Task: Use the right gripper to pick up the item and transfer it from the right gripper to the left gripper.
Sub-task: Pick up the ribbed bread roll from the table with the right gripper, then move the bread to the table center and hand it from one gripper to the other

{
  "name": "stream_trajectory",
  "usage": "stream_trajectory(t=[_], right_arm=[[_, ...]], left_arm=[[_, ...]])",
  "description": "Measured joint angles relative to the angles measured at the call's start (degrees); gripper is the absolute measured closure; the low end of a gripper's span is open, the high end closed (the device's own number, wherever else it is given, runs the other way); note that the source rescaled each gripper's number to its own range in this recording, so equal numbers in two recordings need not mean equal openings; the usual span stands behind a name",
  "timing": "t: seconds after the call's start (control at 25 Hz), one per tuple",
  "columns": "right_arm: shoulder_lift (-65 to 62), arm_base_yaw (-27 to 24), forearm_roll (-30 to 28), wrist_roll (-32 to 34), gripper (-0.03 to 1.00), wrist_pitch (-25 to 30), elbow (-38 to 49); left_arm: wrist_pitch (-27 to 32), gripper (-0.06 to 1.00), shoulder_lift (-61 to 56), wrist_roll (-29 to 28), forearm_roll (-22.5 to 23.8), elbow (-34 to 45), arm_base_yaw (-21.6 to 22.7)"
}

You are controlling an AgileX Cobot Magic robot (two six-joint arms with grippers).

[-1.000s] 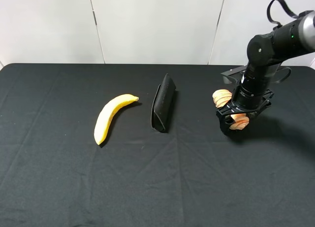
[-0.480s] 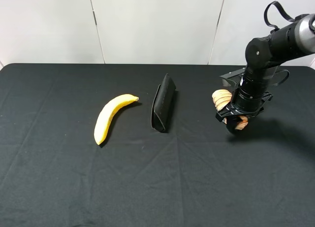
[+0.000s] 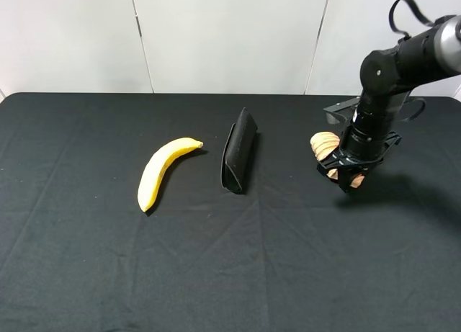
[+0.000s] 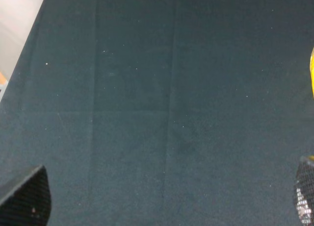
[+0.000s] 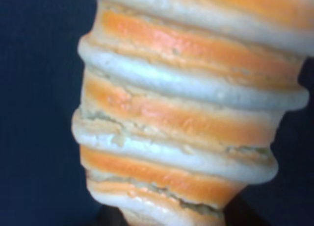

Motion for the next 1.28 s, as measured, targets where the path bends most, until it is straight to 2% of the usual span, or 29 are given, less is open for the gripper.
stream_trajectory(t=[0.32, 0.92, 1.04, 1.28], right_arm=[[-7.3, 0.0, 1.0, 0.0, 0.89, 5.4, -1.8], [-20.9, 0.1, 11.8, -6.6, 0.91, 12.7, -1.8], [-22.5, 2.2, 12.0, -8.2, 0.91, 14.5, -1.8], [-23.2, 9.7, 10.4, -10.2, 0.92, 17.1, -1.8]], left_arm=[[0.0, -0.04, 0.0, 0.0, 0.0, 0.0, 0.0], [0.0, -0.04, 0.0, 0.0, 0.0, 0.0, 0.0], [0.0, -0.04, 0.0, 0.0, 0.0, 0.0, 0.0], [0.0, -0.04, 0.0, 0.0, 0.0, 0.0, 0.0]])
